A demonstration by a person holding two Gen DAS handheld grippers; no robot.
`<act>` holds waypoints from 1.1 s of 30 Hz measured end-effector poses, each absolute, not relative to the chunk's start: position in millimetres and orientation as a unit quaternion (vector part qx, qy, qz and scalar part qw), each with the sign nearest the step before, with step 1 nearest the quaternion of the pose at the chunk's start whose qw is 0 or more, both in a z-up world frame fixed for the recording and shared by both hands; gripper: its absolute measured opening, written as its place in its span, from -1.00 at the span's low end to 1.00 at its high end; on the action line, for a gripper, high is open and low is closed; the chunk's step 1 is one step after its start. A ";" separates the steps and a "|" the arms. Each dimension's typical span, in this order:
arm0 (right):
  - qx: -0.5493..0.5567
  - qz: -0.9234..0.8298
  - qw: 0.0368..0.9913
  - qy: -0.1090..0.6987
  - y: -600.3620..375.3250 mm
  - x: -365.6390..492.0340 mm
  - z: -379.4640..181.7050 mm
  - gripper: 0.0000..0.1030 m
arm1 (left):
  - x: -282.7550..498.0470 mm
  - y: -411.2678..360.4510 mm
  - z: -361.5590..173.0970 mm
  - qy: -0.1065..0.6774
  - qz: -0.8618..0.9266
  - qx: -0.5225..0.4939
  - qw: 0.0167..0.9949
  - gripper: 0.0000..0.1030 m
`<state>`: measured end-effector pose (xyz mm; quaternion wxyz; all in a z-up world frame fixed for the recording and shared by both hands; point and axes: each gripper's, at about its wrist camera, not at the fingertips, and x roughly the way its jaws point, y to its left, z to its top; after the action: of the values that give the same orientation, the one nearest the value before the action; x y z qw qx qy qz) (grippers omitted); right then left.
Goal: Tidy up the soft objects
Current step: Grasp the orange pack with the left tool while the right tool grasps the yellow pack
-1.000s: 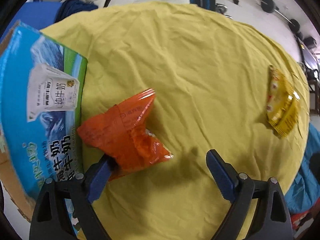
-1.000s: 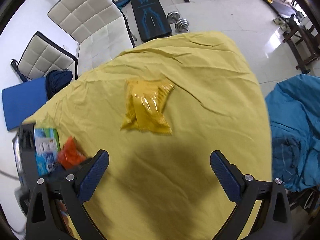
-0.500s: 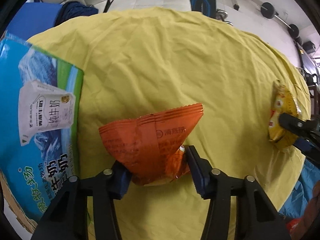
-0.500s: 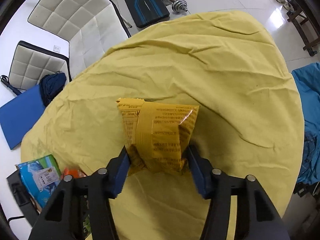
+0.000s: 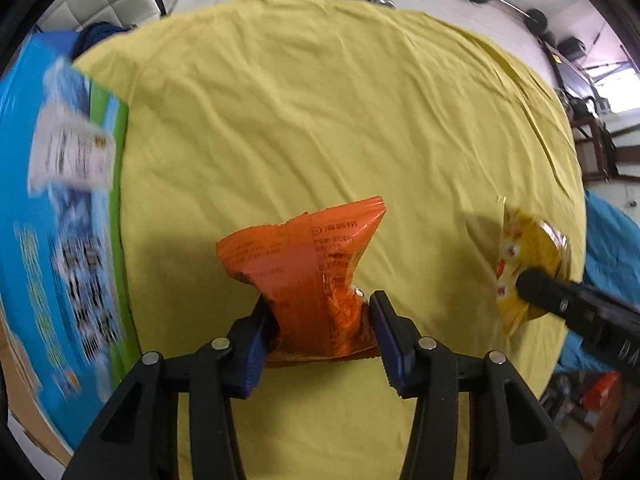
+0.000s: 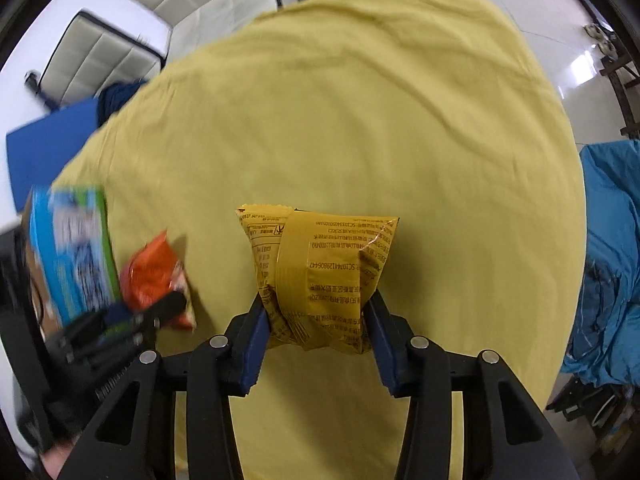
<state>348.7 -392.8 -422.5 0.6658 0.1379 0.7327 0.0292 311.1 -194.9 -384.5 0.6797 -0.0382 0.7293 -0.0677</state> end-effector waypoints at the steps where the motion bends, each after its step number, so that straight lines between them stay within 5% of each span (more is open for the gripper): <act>1: 0.135 0.032 0.664 0.735 -391.7 336.9 -421.8 -0.06 | 303.2 -194.1 -384.1 0.733 -0.072 -0.042 0.675 -0.12; 15: 0.139 -0.009 0.646 0.750 -382.9 262.6 -453.0 0.01 | 275.1 -212.2 -411.0 0.754 -0.073 0.011 0.652 -0.09; 22: 0.131 -0.024 0.651 0.748 -373.4 259.1 -461.6 0.02 | 294.6 -225.3 -442.8 0.752 -0.062 0.020 0.656 0.05; 29: 0.139 -0.027 0.649 0.747 -373.4 251.5 -461.1 0.02 | 283.9 -238.7 -446.2 0.729 -0.068 0.006 0.681 0.42; 33: 0.135 -0.027 0.648 0.749 -376.2 246.8 -457.7 0.02 | 271.8 -240.4 -448.1 0.730 -0.069 -0.003 0.680 0.42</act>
<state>246.8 -376.2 -457.7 0.6482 0.1348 0.7489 -0.0273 271.8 -240.4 -448.1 0.6804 -0.0030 0.7296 -0.0688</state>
